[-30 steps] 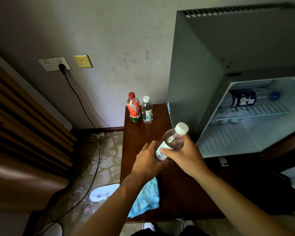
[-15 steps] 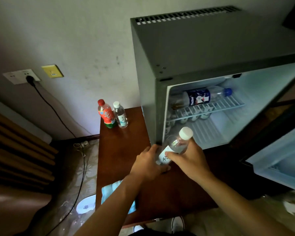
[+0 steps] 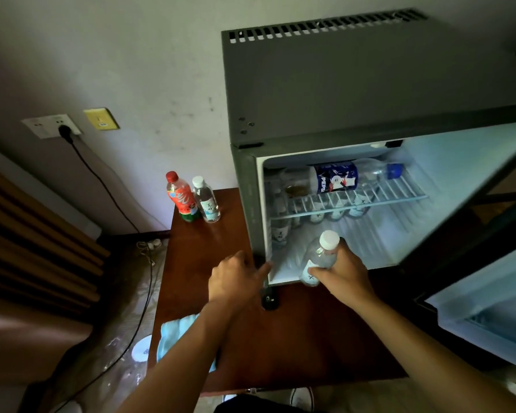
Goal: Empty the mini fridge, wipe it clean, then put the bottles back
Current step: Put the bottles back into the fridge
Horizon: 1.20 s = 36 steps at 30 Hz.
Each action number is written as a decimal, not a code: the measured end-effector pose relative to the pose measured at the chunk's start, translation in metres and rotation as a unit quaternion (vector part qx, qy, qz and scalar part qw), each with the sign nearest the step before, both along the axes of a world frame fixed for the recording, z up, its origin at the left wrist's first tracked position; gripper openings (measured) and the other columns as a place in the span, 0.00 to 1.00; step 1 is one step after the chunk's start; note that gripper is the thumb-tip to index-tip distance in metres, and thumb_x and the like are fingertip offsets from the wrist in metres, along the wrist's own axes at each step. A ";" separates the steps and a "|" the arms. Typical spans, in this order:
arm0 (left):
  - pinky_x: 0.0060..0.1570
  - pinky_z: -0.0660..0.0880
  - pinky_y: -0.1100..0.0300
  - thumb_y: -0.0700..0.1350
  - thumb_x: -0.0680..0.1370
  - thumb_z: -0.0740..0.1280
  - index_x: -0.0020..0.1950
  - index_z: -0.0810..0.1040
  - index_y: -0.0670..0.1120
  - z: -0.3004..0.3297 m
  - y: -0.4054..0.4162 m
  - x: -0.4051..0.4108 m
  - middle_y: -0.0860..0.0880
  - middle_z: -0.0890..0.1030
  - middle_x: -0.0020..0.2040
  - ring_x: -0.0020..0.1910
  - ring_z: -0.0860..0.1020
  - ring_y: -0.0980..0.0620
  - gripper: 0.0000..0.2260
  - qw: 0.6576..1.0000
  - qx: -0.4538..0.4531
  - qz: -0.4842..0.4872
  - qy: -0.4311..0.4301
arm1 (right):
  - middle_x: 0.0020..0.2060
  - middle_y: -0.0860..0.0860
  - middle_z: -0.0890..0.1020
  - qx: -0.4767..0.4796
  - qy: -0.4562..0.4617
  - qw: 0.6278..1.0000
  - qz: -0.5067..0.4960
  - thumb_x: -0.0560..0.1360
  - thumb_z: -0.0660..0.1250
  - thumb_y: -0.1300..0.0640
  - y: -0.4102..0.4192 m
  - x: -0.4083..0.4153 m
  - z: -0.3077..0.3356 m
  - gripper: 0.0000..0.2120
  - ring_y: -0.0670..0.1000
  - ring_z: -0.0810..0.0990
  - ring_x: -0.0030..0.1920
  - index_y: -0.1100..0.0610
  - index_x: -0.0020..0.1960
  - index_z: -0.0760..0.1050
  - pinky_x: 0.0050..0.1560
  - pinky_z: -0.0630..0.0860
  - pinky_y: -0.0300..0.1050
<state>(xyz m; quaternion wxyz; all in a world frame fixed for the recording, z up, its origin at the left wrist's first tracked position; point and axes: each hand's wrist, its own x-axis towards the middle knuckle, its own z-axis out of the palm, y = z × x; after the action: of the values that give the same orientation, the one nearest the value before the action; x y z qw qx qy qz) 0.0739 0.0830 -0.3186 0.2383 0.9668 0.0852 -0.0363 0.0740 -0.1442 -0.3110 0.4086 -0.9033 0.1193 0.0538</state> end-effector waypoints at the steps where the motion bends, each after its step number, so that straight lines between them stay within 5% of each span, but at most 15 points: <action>1: 0.39 0.69 0.56 0.73 0.70 0.64 0.43 0.75 0.50 0.002 -0.001 0.001 0.50 0.82 0.44 0.46 0.80 0.44 0.25 1.000 0.013 0.006 -0.002 | 0.45 0.44 0.76 -0.005 0.005 1.000 0.008 0.65 0.76 0.52 -0.002 0.004 -0.005 0.24 0.55 0.79 0.50 0.48 0.55 0.67 0.48 0.78 0.50; 7: 0.40 0.72 0.57 0.76 0.71 0.58 0.52 0.81 0.56 0.009 -0.010 0.007 0.54 0.84 0.47 0.48 0.82 0.47 0.28 0.999 0.045 0.029 -0.008 | 0.55 0.47 0.78 -0.008 0.004 0.999 0.051 0.63 0.77 0.52 -0.011 0.028 -0.030 0.29 0.54 0.78 0.55 0.47 0.60 0.69 0.49 0.71 0.44; 14: 0.27 0.61 0.63 0.75 0.70 0.59 0.48 0.84 0.58 0.014 -0.015 0.015 0.52 0.84 0.43 0.37 0.79 0.49 0.25 0.997 0.065 0.048 0.001 | 0.54 0.46 0.79 -0.021 0.015 0.994 0.105 0.65 0.78 0.53 -0.026 0.051 -0.042 0.29 0.51 0.78 0.53 0.48 0.61 0.69 0.48 0.70 0.43; 19: 0.36 0.66 0.60 0.74 0.66 0.59 0.50 0.84 0.59 0.009 -0.017 0.019 0.51 0.85 0.45 0.45 0.82 0.44 0.27 0.996 0.062 0.070 0.010 | 0.54 0.45 0.79 -0.037 0.014 0.989 0.140 0.65 0.77 0.51 -0.028 0.063 -0.044 0.29 0.52 0.79 0.54 0.45 0.62 0.68 0.49 0.72 0.44; 27: 0.30 0.62 0.65 0.71 0.70 0.66 0.56 0.84 0.60 0.010 -0.012 0.023 0.52 0.85 0.50 0.48 0.82 0.48 0.22 0.997 0.054 0.057 0.018 | 0.61 0.47 0.79 -0.054 0.009 0.986 0.159 0.66 0.77 0.49 -0.025 0.086 -0.050 0.33 0.54 0.79 0.58 0.46 0.67 0.66 0.57 0.75 0.49; 33: 0.39 0.69 0.60 0.72 0.68 0.63 0.55 0.84 0.58 0.007 -0.013 0.024 0.50 0.85 0.50 0.49 0.82 0.45 0.25 0.996 0.053 0.060 0.027 | 0.56 0.49 0.79 -0.047 0.014 0.985 0.164 0.69 0.76 0.52 -0.023 0.104 -0.058 0.24 0.52 0.79 0.52 0.52 0.60 0.69 0.49 0.72 0.43; 36: 0.31 0.65 0.67 0.71 0.69 0.65 0.55 0.84 0.58 0.008 -0.013 0.022 0.52 0.85 0.50 0.47 0.82 0.49 0.23 0.997 0.040 0.069 0.019 | 0.50 0.49 0.79 -0.065 0.028 0.983 0.167 0.71 0.74 0.52 -0.019 0.111 -0.062 0.17 0.50 0.79 0.47 0.53 0.54 0.70 0.47 0.77 0.45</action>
<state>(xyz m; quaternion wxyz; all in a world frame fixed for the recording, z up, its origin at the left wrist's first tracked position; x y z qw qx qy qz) 0.0963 0.0696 -0.3110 0.1995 0.9665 0.1576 -0.0342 0.1853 -0.1631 -0.3728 0.3311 -0.9331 -0.0185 0.1388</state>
